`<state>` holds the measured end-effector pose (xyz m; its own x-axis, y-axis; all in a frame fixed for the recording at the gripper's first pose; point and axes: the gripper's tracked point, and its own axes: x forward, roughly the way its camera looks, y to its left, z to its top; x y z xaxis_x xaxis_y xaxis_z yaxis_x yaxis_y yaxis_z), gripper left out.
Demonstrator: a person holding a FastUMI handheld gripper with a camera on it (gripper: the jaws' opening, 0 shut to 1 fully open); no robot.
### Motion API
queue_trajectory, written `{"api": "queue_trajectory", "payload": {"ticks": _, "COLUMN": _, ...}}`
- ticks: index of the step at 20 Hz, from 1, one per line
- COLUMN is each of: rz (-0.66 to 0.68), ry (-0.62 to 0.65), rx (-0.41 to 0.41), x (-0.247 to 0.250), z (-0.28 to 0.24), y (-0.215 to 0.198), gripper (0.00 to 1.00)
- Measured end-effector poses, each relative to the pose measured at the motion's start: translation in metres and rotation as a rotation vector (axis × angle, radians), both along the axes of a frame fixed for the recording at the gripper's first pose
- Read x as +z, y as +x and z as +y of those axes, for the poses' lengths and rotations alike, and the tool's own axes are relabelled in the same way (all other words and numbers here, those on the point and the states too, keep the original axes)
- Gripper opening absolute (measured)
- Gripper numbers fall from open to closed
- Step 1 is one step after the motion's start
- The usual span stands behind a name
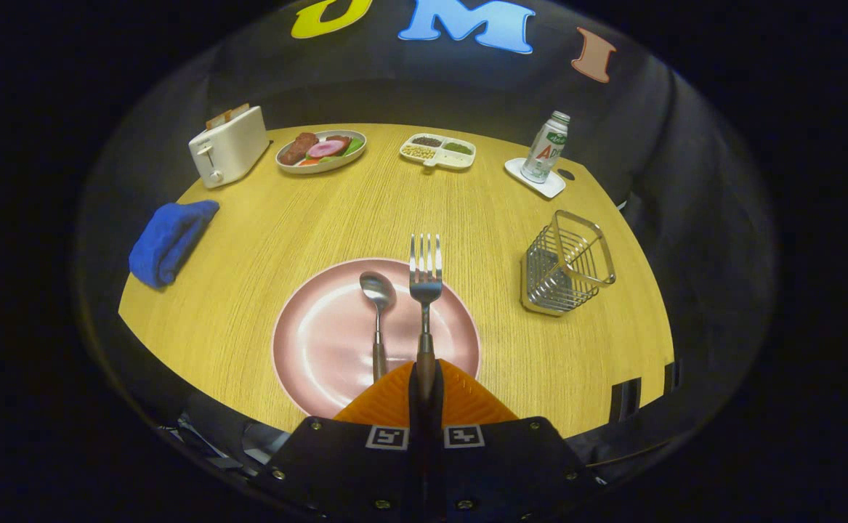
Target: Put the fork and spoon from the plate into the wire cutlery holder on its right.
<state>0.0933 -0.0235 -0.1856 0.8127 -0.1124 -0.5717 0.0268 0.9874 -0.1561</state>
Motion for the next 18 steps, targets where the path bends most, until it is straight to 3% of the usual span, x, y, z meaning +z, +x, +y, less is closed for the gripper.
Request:
{"api": "queue_trajectory", "payload": {"ticks": 6, "rz": -0.022, "ry": 0.117, "rx": -0.171, "x": 0.043, "z": -0.027, "y": 0.003, "gripper": 0.03}}
{"api": "queue_trajectory", "payload": {"ticks": 13, "rz": 0.060, "ry": 0.262, "rx": -0.352, "x": 0.058, "z": -0.068, "y": 0.013, "gripper": 0.04}}
{"api": "queue_trajectory", "payload": {"ticks": 18, "rz": 0.144, "ry": 0.332, "rx": -0.418, "x": 0.056, "z": -0.089, "y": 0.029, "gripper": 0.04}}
